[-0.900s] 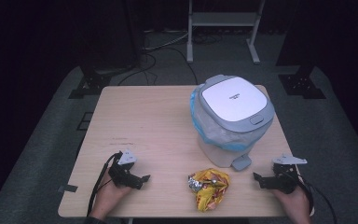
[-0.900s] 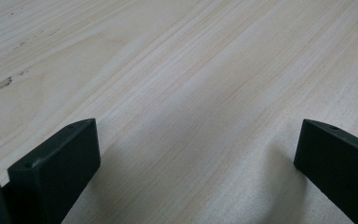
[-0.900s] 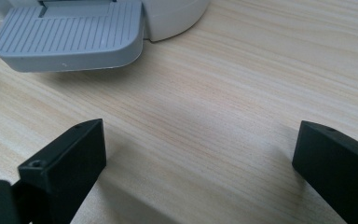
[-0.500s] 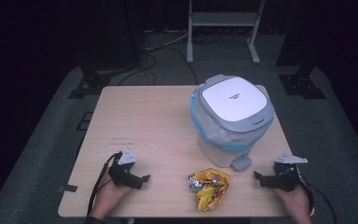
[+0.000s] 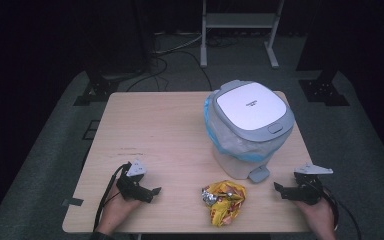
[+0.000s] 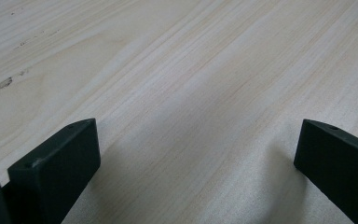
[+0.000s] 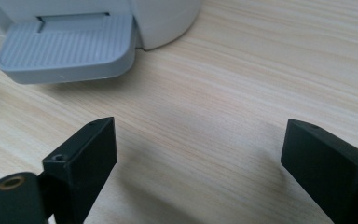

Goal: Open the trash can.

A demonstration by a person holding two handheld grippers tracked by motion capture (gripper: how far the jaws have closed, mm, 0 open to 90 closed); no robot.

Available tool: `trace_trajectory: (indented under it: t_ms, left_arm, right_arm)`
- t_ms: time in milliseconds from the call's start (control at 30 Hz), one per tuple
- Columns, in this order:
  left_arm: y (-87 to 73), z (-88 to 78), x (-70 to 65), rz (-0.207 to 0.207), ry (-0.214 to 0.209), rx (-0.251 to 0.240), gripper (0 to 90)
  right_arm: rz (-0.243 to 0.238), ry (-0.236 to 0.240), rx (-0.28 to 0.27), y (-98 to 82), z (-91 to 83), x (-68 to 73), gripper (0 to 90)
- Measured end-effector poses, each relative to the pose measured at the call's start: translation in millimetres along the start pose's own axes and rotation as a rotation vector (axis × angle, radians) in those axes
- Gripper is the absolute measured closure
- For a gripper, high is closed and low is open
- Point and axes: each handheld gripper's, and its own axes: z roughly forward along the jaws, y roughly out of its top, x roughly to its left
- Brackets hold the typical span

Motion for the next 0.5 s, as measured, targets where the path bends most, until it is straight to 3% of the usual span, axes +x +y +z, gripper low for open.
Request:
trace_trajectory:
  t_ms: [100,500]
  left_arm:
    - [0.0,0.0,0.0,0.0,0.0,0.0,0.0]
    - [0.0,0.0,0.0,0.0,0.0,0.0,0.0]
  right_arm:
    - [0.003,0.014,-0.001,1.2,-2.2,0.7,13.2]
    - [0.009,0.03,-0.046,8.5,-12.3,2.8,14.1]
